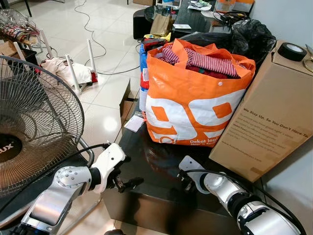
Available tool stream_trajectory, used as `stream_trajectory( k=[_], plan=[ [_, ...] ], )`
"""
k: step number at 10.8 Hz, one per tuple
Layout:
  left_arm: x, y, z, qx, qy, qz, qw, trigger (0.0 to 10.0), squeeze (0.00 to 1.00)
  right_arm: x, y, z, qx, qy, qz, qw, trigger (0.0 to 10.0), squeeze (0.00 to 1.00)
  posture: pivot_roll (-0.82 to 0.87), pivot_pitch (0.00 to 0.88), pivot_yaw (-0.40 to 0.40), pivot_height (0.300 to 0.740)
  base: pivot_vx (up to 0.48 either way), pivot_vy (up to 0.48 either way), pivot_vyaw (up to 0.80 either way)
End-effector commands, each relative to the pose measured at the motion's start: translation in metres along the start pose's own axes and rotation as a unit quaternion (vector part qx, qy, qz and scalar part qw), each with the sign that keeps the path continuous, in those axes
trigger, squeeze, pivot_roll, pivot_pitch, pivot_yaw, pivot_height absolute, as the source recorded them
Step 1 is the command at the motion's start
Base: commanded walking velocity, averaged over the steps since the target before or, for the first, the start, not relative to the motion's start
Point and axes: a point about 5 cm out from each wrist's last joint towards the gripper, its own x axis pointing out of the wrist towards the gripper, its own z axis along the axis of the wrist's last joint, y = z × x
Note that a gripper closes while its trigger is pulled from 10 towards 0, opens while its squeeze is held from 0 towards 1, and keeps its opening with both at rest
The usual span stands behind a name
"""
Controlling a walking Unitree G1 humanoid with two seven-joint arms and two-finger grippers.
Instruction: Hang keys on a hook
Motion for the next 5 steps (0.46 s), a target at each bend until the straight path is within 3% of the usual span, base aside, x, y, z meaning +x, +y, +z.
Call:
stream_trajectory(
  k=[1,5],
  plan=[
    [-0.0016,0.0007,0.0046,0.006,-0.004,0.000,1.000,10.0,0.48,-0.0017,-0.0059,-0.0006,0.002,0.001,-0.010,1.000,0.0,0.00,0.04,0.000,-0.074,0.740,0.000,0.000,0.00],
    [-0.0017,-0.0002,0.0069,0.006,-0.007,-0.001,1.000,10.0,0.48,-0.0078,-0.0136,0.0078,0.033,-0.057,0.029,0.997,0.0,0.00,0.04,0.000,-0.074,0.740,0.000,0.000,0.00]
  ],
)
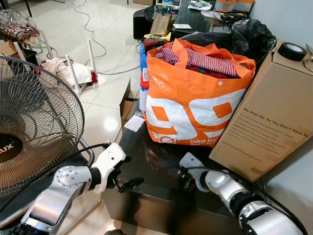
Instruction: Hang keys on a hook
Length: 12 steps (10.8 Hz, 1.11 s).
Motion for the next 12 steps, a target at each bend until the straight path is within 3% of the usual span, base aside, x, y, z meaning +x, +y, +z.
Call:
stream_trajectory(
  k=[1,3,4,5,6,9,12],
  plan=[
    [-0.001,0.001,0.005,0.007,-0.007,0.000,1.000,10.0,0.48,-0.006,-0.009,0.000,0.008,-0.012,-0.004,1.000,0.0,0.00,0.04,0.000,-0.074,0.740,0.000,0.000,0.00],
    [-0.001,0.001,0.006,0.008,-0.008,0.000,1.000,10.0,0.48,-0.008,-0.010,-0.003,0.021,-0.025,-0.006,0.999,0.0,0.00,0.04,0.000,-0.071,0.740,0.000,0.000,0.00],
    [-0.001,0.002,0.006,0.009,-0.007,0.000,1.000,10.0,0.47,-0.009,-0.014,-0.001,0.030,-0.036,-0.029,0.998,10.0,0.00,0.04,0.000,-0.069,0.740,0.000,0.000,0.00],
    [-0.002,0.002,0.007,0.010,-0.007,0.000,1.000,10.0,0.47,-0.009,-0.018,0.001,0.018,-0.033,-0.053,0.998,10.0,0.69,0.04,0.000,-0.068,0.740,0.000,0.000,0.00],
    [-0.003,0.001,0.007,0.011,-0.006,-0.003,1.000,10.0,0.47,-0.009,-0.020,0.001,-0.003,-0.018,-0.061,0.998,10.0,1.00,0.04,0.000,-0.067,0.740,0.000,0.000,0.00],
    [-0.007,-0.006,0.004,0.005,0.000,-0.010,1.000,10.0,0.48,-0.006,-0.011,0.001,-0.005,-0.007,-0.019,1.000,10.0,1.00,0.04,0.000,-0.065,0.740,0.000,0.000,0.00],
    [-0.011,-0.010,0.001,0.003,0.007,-0.015,1.000,10.0,0.48,-0.013,-0.022,-0.002,-0.022,0.007,-0.016,1.000,10.0,1.00,0.03,0.000,-0.065,0.740,0.000,0.000,0.00]
  ],
)
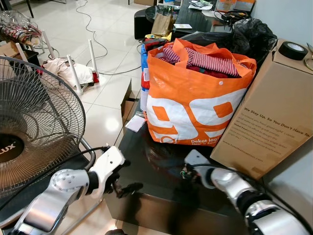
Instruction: Hang keys on a hook
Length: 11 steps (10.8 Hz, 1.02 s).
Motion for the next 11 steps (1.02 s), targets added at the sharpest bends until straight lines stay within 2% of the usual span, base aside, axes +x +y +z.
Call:
stream_trajectory(
  k=[1,2,3,4,5,6,8,11],
  plan=[
    [-0.003,-0.002,0.003,0.003,-0.004,-0.003,1.000,10.0,0.48,-0.002,-0.005,0.001,-0.020,0.010,-0.002,1.000,10.0,0.26,0.03,0.000,-0.064,0.740,0.000,0.000,0.00],
    [-0.003,-0.004,0.002,0.001,-0.003,-0.004,1.000,10.0,0.48,-0.002,-0.004,-0.002,-0.034,0.023,-0.005,0.999,10.0,0.00,0.03,0.000,-0.064,0.740,0.000,0.000,0.00],
    [-0.004,-0.006,0.001,-0.001,-0.001,-0.007,1.000,10.0,0.48,0.000,-0.001,-0.007,-0.050,0.042,-0.021,0.998,10.0,0.00,0.03,0.000,-0.065,0.740,0.000,0.000,0.00],
    [-0.005,-0.007,0.001,-0.002,0.001,-0.008,1.000,10.0,0.48,0.001,0.000,-0.007,-0.044,0.042,-0.025,0.998,10.0,0.00,0.03,0.000,-0.065,0.740,0.000,0.000,0.00],
    [-0.007,-0.009,0.000,-0.005,0.004,-0.008,1.000,10.0,0.47,0.004,0.004,-0.005,-0.038,0.037,-0.024,0.998,5.7,0.00,0.04,0.000,-0.070,0.740,0.000,0.000,0.00],
    [-0.008,-0.010,-0.001,-0.007,0.006,-0.008,1.000,10.0,0.48,0.005,0.006,-0.003,-0.034,0.033,-0.023,0.999,4.4,0.00,0.04,0.000,-0.072,0.740,0.000,0.000,0.00],
    [-0.011,-0.013,-0.003,-0.012,0.009,-0.007,1.000,10.0,0.48,0.009,0.012,0.000,-0.021,0.025,-0.020,0.999,3.4,0.00,0.06,0.000,-0.078,0.740,0.000,0.000,0.00],
    [-0.017,-0.013,-0.003,-0.015,0.014,-0.002,1.000,10.0,0.48,0.012,0.014,0.002,0.015,0.010,-0.058,0.998,2.0,0.00,0.07,0.000,-0.072,0.740,0.000,0.000,0.00]
  ],
)
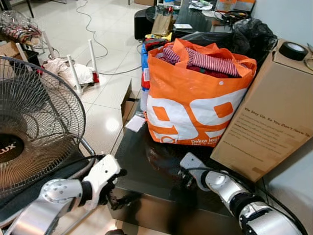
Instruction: Hang keys on a hook
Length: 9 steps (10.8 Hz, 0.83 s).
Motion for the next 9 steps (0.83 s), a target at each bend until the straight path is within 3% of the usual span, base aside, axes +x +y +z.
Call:
stream_trajectory(
  k=[1,2,4,5,6,7,9],
  plan=[
    [-0.003,0.001,0.004,0.005,-0.003,0.005,1.000,10.0,0.47,0.000,0.000,-0.005,0.023,0.005,-0.010,1.000,2.0,0.00,0.07,0.000,-0.068,0.740,0.000,0.000,0.00],
    [-0.004,0.000,0.003,0.005,0.000,0.005,1.000,10.0,0.48,0.001,0.003,-0.005,0.031,0.003,-0.013,0.999,5.6,0.00,0.07,0.000,-0.064,0.740,0.000,0.000,0.00],
    [-0.004,0.000,0.003,0.005,0.003,0.003,1.000,10.0,0.48,0.001,0.007,-0.007,0.026,0.007,-0.010,1.000,9.1,0.00,0.07,0.000,-0.061,0.740,0.000,0.000,0.00],
    [-0.004,0.000,0.003,0.005,0.003,0.003,1.000,10.0,0.48,0.001,0.006,-0.007,0.023,0.006,-0.010,1.000,10.0,0.00,0.07,0.000,-0.061,0.740,0.000,0.000,0.00],
    [-0.004,0.000,0.004,0.005,0.003,0.003,1.000,10.0,0.48,0.001,0.004,-0.006,0.033,-0.001,-0.013,0.999,10.0,0.63,0.07,0.000,-0.063,0.740,0.000,0.000,0.00],
    [-0.003,0.000,0.004,0.004,0.002,0.003,1.000,10.0,0.48,0.000,0.001,-0.002,0.056,-0.018,-0.009,0.998,10.0,1.00,0.07,0.001,-0.064,0.740,0.000,0.000,0.00],
    [-0.004,-0.002,0.005,0.003,0.002,0.002,1.000,10.0,0.48,-0.001,-0.002,0.003,0.046,-0.031,-0.006,0.998,10.0,1.00,0.07,0.005,-0.068,0.740,0.000,0.000,0.00]
  ],
)
